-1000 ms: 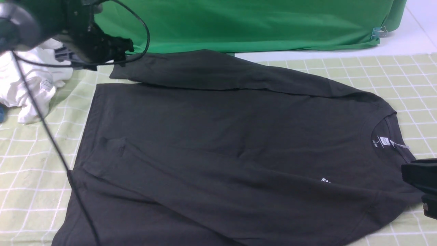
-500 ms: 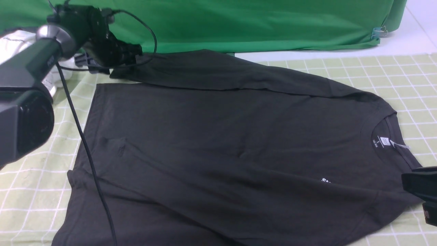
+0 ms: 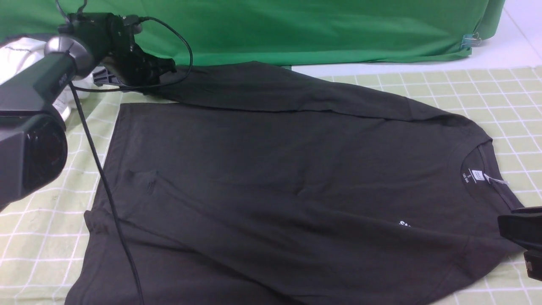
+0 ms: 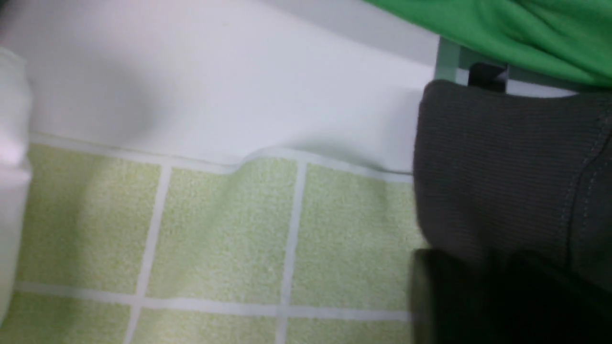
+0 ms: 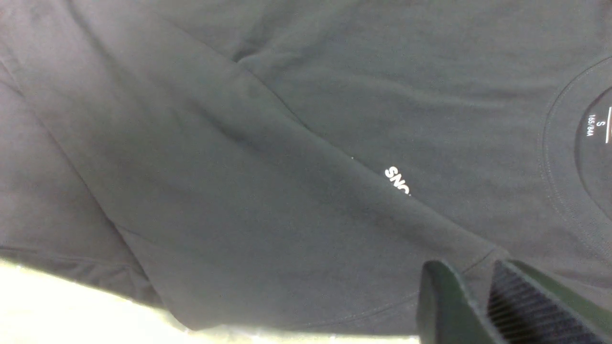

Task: Fold a long-sleeved shirt over a green coffee tablecloth.
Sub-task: 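Grab the top left corner of the dark shirt with the left gripper, then fold the left side of the dark shirt inward over its body with the left gripper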

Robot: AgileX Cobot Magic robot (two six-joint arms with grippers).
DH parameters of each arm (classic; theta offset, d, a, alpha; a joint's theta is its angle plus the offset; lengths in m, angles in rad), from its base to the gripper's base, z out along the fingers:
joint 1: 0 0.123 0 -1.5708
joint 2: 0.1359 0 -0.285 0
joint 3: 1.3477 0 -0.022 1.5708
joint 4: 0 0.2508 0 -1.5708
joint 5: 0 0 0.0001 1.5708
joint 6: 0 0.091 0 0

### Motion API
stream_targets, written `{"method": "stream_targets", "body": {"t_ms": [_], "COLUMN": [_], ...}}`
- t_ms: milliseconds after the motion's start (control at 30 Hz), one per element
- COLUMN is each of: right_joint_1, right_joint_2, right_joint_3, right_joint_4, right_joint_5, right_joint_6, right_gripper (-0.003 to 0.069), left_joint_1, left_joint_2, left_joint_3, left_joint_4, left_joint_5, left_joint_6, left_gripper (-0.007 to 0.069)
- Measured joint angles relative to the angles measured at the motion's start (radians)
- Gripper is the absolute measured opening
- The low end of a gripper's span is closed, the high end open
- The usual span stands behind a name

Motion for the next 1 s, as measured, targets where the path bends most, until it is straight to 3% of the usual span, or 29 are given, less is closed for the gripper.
{"method": "stream_targets", "body": {"t_ms": [100,533,733,1000], "right_joint_1": [0.000,0.000,0.000,0.000], "right_joint_2": [0.000,0.000,0.000,0.000], "right_joint_3": [0.000,0.000,0.000,0.000], "right_joint_4": [0.000,-0.001,-0.007,-0.023], "right_joint_5": [0.000,-0.049,-0.064,-0.065], "right_joint_6": [0.000,0.024,0.032,0.032], "right_gripper": [0.0145,0.0141,0.0012,0.0002], "left_joint_1": [0.000,-0.009,-0.059,-0.136], "left_joint_2": [-0.011,-0.273,-0.473,-0.753], "left_joint_3": [0.000,0.015,0.259,0.736], "left_joint_4": [-0.010,-0.182,-0.158,-0.092], "left_joint_5": [0.030,0.425,0.440,0.394], "left_joint_6": [0.005,0.157,0.157,0.097], "left_gripper": [0.0040,0.0039,0.0039,0.0039]}}
